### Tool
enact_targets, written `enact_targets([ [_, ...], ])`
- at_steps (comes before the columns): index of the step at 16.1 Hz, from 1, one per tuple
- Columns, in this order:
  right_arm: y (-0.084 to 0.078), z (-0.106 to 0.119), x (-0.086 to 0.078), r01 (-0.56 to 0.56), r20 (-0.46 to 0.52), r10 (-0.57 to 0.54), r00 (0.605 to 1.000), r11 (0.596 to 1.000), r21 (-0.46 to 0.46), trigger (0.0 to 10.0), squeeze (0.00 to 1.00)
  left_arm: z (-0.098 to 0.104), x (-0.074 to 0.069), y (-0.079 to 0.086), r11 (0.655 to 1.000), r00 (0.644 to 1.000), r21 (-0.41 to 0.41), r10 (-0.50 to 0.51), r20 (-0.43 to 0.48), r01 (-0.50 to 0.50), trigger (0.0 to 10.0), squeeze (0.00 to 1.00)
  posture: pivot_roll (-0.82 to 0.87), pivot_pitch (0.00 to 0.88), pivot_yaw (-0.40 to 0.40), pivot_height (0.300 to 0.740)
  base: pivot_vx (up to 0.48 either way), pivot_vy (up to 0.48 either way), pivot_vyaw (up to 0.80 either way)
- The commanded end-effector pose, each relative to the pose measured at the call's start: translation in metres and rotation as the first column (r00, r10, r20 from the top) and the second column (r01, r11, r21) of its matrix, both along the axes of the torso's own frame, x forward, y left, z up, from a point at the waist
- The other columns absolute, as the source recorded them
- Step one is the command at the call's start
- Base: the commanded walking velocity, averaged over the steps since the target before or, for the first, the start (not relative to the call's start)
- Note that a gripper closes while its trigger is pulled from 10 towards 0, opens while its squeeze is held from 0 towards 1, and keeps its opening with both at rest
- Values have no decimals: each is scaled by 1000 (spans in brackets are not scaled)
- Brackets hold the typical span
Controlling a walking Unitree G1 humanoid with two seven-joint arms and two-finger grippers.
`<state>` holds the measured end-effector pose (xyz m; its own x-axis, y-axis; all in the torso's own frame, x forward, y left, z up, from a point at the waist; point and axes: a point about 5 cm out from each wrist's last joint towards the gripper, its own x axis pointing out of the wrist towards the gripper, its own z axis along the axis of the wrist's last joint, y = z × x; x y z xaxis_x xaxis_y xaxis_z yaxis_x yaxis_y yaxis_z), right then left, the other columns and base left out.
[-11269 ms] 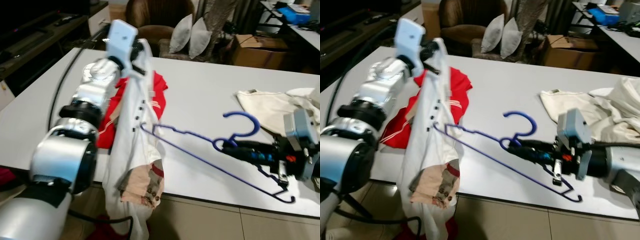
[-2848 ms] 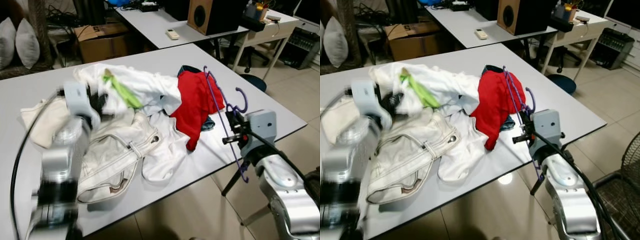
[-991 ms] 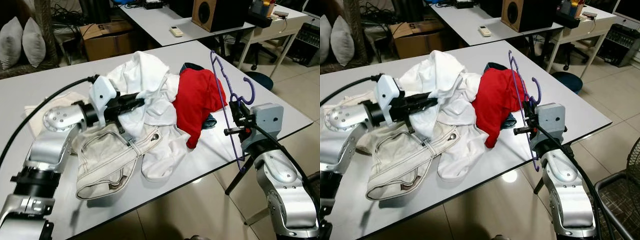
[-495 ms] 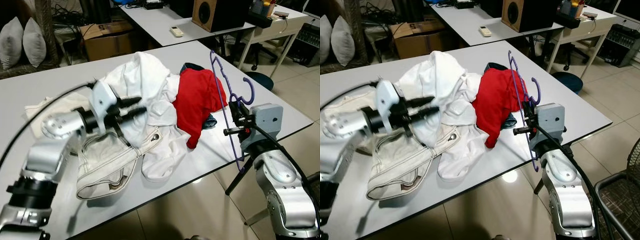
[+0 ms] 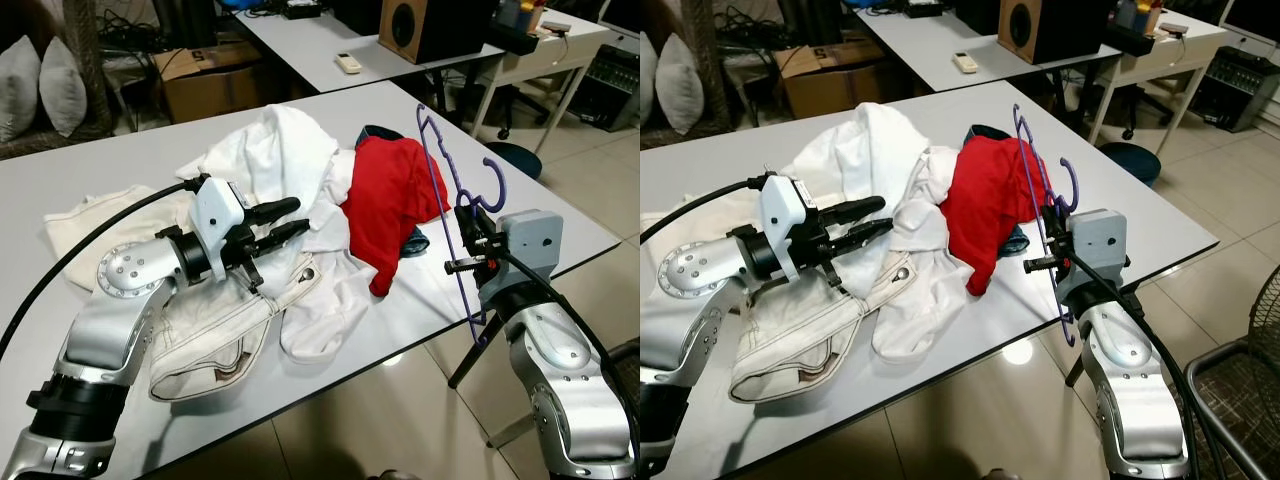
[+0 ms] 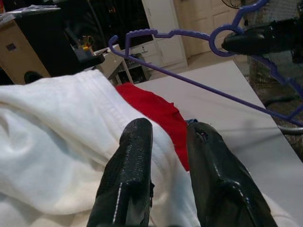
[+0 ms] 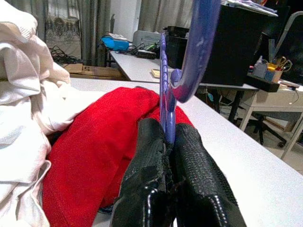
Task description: Hang hanger
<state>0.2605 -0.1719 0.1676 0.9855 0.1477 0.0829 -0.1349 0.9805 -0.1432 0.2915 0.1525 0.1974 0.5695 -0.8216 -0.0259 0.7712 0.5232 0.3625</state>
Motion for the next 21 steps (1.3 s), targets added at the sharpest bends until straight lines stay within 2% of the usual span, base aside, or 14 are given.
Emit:
enact_targets([
  [1,0,3,-1,-3,5,3,1000,1000,-1,10000,0,-4,-2,1,999,1000,40,1,-2,-1,10000,0,-175,0,14,740,0,0,0],
  [2,1,3,0,-6,5,6,1000,1000,-2,10000,0,-9,-1,2,997,1000,80,20,-6,-20,9294,0,-176,0,12,740,0,0,0],
  [3,1,4,0,-7,4,7,1000,1000,-3,10000,0,-11,1,5,993,999,104,50,5,-50,5843,0,-176,0,12,740,0,0,0],
  [4,1,4,0,-9,5,9,1000,1000,-4,10000,0,-11,3,7,988,997,130,74,34,-78,4235,0,-178,0,10,740,0,0,0],
  [5,0,4,0,-9,5,9,1000,1000,-4,10000,0,-11,4,7,988,996,134,76,39,-81,4235,0,-178,0,10,740,0,0,0],
  [8,0,5,0,-9,4,9,1000,1000,-6,10000,0,-8,6,8,984,992,147,87,88,-99,3255,0,-179,0,10,740,0,0,0],
  [9,0,5,0,-8,4,8,1000,1000,-6,10000,0,-7,7,7,984,990,143,88,113,-104,2392,0,-181,0,11,740,0,0,0],
  [11,-1,5,0,-7,5,7,1000,1000,-6,10000,0,-5,8,5,986,988,132,84,127,-100,0,0,-182,0,12,740,0,0,0],
  [15,-1,6,0,-9,8,9,1000,1000,-7,10000,0,-7,9,2,988,990,131,63,122,-79,0,0,-184,0,11,740,0,0,0],
  [16,-2,11,0,-43,17,42,999,998,47,10000,0,-4,10,1,991,990,107,63,128,-77,0,0,-186,0,10,740,0,0,0],
  [18,-4,24,-11,-235,32,233,972,962,141,10000,0,18,19,5,993,979,-28,115,166,-112,0,0,-190,0,9,740,0,0,0],
  [19,-2,26,-16,-304,29,303,953,943,136,10000,0,26,23,7,990,975,-71,130,181,-119,0,0,-190,0,9,740,0,0,0],
  [20,-1,30,-29,-425,10,427,904,898,116,10000,0,44,28,11,983,967,-139,146,211,-118,0,0,-190,0,9,740,0,0,0],
  [21,-3,33,-38,-495,-4,499,867,861,120,10000,0,59,32,16,980,960,-169,147,239,-108,0,0,-190,0,10,740,0,0,0],
])
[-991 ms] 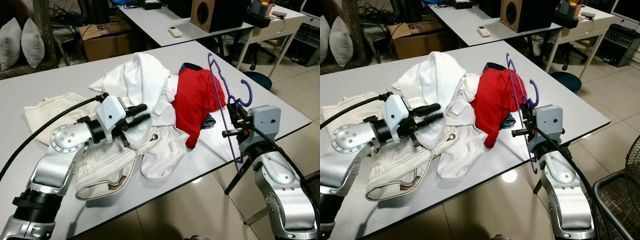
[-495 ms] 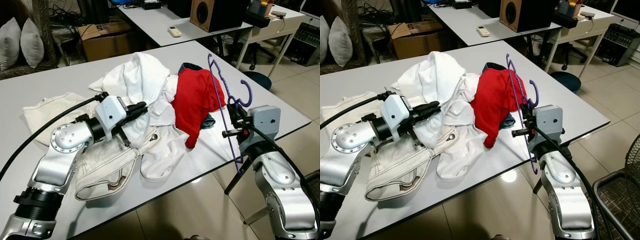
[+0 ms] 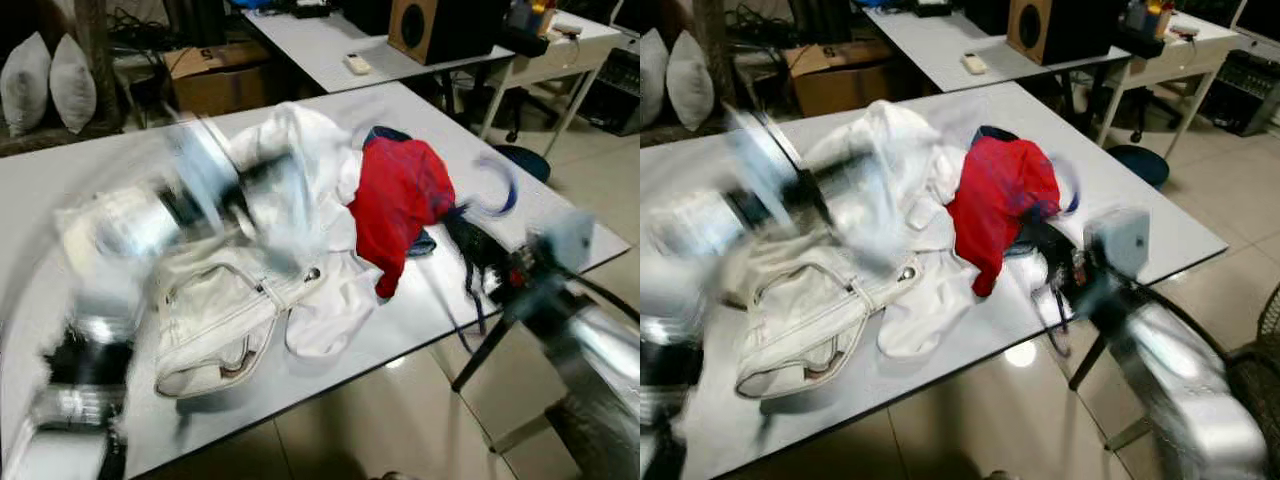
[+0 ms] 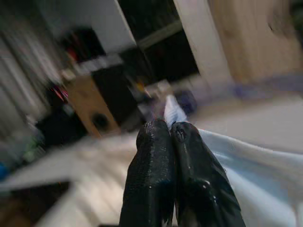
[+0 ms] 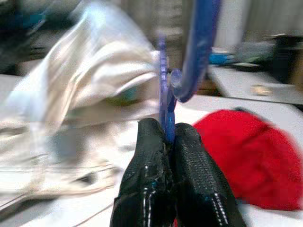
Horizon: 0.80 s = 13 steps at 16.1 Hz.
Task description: Hang hanger
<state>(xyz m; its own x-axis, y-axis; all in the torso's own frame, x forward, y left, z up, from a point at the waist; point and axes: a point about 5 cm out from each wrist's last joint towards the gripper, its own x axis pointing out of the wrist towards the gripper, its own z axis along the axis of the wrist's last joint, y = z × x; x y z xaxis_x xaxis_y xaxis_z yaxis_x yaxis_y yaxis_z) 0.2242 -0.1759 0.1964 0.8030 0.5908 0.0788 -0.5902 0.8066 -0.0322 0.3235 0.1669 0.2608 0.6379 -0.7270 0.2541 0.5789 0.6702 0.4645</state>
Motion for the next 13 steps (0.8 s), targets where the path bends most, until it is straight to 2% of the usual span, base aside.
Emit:
enact_targets([
  [1,-2,7,-8,-82,-10,82,997,996,21,10000,0,4,1,5,1000,1000,-18,-17,-6,17,0,0,-193,0,13,740,0,0,0],
  [3,-5,11,-18,-184,-55,185,981,983,9,10000,0,15,2,10,999,999,-4,-49,17,49,0,0,-194,0,15,740,0,0,0],
  [7,-5,16,-24,-257,-80,259,962,966,36,10000,0,20,1,10,996,996,24,-87,30,86,0,0,-193,0,11,740,0,0,0],
  [13,-13,30,-27,-295,-64,299,952,953,64,10000,0,9,1,8,978,996,191,-91,17,86,0,0,-191,0,1,740,0,0,0],
])
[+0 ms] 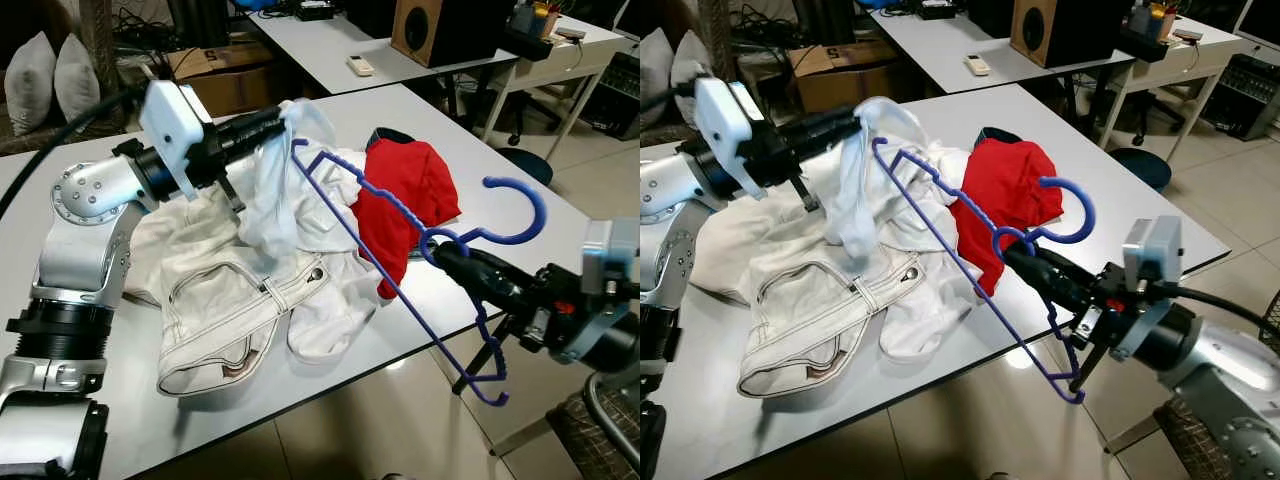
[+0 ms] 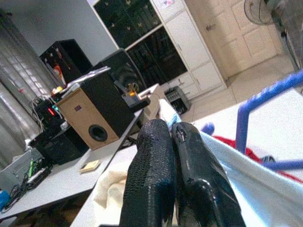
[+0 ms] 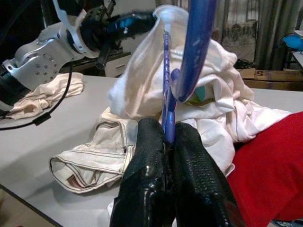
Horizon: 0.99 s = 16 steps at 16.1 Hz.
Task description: Hang hanger
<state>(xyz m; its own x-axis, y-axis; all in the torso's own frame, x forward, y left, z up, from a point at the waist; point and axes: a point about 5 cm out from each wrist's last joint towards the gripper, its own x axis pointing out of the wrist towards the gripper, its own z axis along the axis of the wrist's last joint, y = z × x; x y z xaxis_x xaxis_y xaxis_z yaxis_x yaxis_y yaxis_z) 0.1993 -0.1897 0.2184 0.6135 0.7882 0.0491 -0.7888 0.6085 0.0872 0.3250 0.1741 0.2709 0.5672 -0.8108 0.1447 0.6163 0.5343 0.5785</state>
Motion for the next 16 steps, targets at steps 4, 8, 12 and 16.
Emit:
enact_targets([
  [4,-6,8,-7,-43,3,43,999,998,-47,10000,0,-9,0,0,996,1000,87,1,-2,-1,0,0,-191,0,-7,740,0,0,0],
  [8,-8,3,4,9,-17,-10,1000,998,-56,10000,0,-3,-9,-14,994,994,4,-112,-20,112,0,0,-189,0,-16,740,0,0,0],
  [12,-16,0,17,95,-39,-98,994,994,-60,10000,0,-4,-23,-26,975,974,15,-219,-59,220,0,0,-182,0,-34,740,0,0,0],
  [16,-13,-18,11,22,-123,-41,992,988,-155,10000,0,19,-22,-22,985,985,-48,-163,51,166,0,0,-180,0,-39,740,0,0,0],
])
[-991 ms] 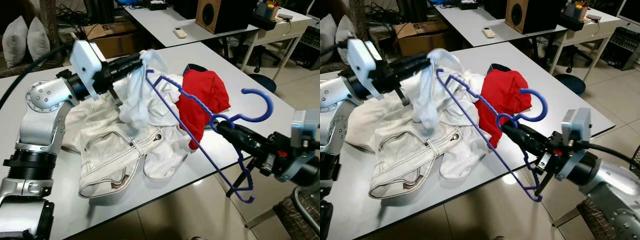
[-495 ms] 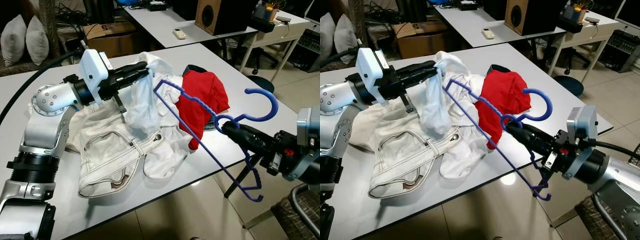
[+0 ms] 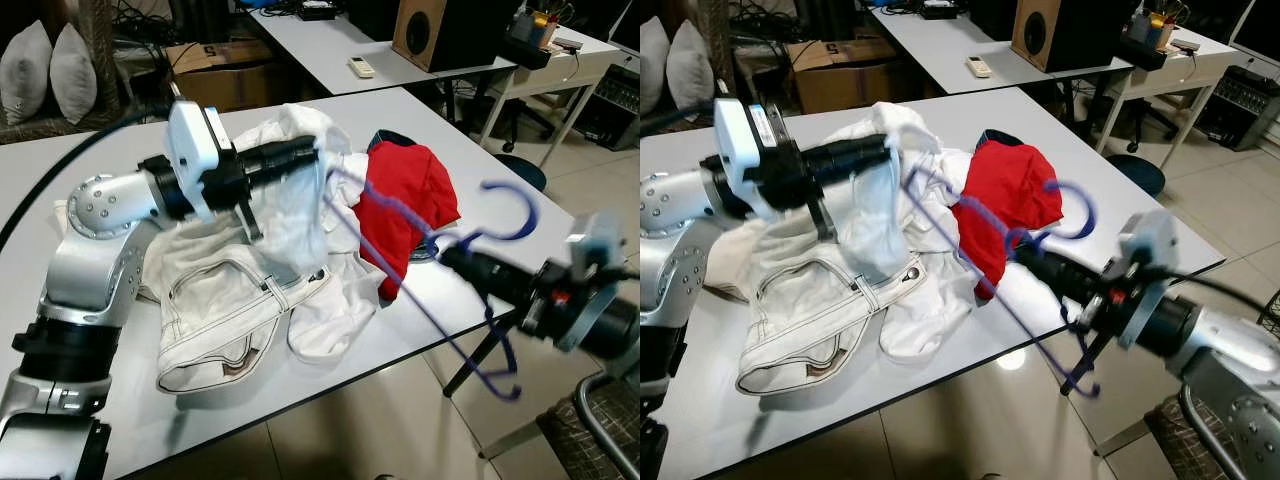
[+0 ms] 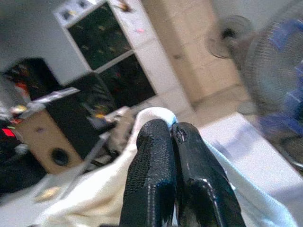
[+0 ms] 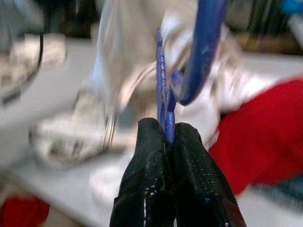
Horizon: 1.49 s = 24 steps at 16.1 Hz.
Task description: Hang hanger
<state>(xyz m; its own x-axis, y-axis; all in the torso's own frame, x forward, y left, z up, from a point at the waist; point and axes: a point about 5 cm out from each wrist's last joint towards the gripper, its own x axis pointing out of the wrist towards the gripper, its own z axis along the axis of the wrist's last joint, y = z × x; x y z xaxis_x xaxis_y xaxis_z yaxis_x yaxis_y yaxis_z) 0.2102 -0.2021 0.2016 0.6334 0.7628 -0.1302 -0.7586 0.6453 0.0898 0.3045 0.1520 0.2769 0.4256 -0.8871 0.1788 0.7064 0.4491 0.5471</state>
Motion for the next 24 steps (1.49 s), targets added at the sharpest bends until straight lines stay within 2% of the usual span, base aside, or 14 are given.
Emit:
enact_targets([
  [1,0,-6,-4,-23,-37,22,999,999,-41,10000,0,19,-1,4,999,995,-22,35,91,-33,0,0,-182,0,-38,740,0,0,0],
  [2,1,-7,-6,-41,-48,39,998,998,-38,10000,0,24,1,6,998,992,-26,58,110,-55,0,0,-182,0,-38,740,0,0,0],
  [4,1,1,-6,-27,-18,28,999,999,30,10000,0,27,3,10,997,989,-9,81,127,-80,0,0,-183,0,-36,740,0,0,0],
  [6,0,12,-4,-20,23,18,1000,995,97,10000,0,25,3,9,997,990,16,72,119,-75,0,0,-186,0,-33,740,0,0,0],
  [8,-2,24,-2,-21,70,9,998,986,164,10000,0,16,2,5,996,995,75,46,88,-52,0,0,-186,0,-32,740,0,0,0],
  [10,-5,31,1,-3,83,-15,996,977,214,10000,0,13,1,2,994,997,101,25,77,-33,0,0,-186,0,-34,740,0,0,0],
  [12,-5,30,3,6,78,-23,997,976,215,10000,0,12,0,1,995,997,96,12,71,-19,0,0,-186,0,-34,740,0,0,0],
  [15,7,16,26,120,-12,-121,993,957,263,10000,0,7,-5,-12,992,997,110,-69,33,65,0,0,-190,0,-36,740,0,0,0],
  [16,7,16,26,120,-12,-121,993,957,263,10000,0,7,-5,-12,992,997,110,-69,33,65,0,0,-190,0,-36,740,0,0,0],
  [19,27,7,41,171,-115,-137,984,911,376,10000,0,3,-6,-20,989,996,120,-87,27,83,0,0,-191,0,-37,740,0,0,0],
  [20,32,3,44,189,-165,-134,977,904,384,10000,0,2,-5,-22,989,996,126,-85,27,81,0,0,-188,0,-38,740,0,0,0],
  [22,42,-13,42,182,-240,-108,965,932,314,10000,0,5,4,-21,990,997,141,-1,71,-9,0,0,-186,0,-39,740,0,0,0],
  [23,44,-20,39,177,-267,-102,958,946,272,10000,0,11,12,-17,988,991,127,72,113,-87,0,0,-189,0,-32,740,0,0,0],
  [24,43,-21,37,178,-272,-104,957,948,265,10000,0,15,14,-15,986,985,113,104,135,-120,0,0,-189,0,-32,740,0,0,0],
])
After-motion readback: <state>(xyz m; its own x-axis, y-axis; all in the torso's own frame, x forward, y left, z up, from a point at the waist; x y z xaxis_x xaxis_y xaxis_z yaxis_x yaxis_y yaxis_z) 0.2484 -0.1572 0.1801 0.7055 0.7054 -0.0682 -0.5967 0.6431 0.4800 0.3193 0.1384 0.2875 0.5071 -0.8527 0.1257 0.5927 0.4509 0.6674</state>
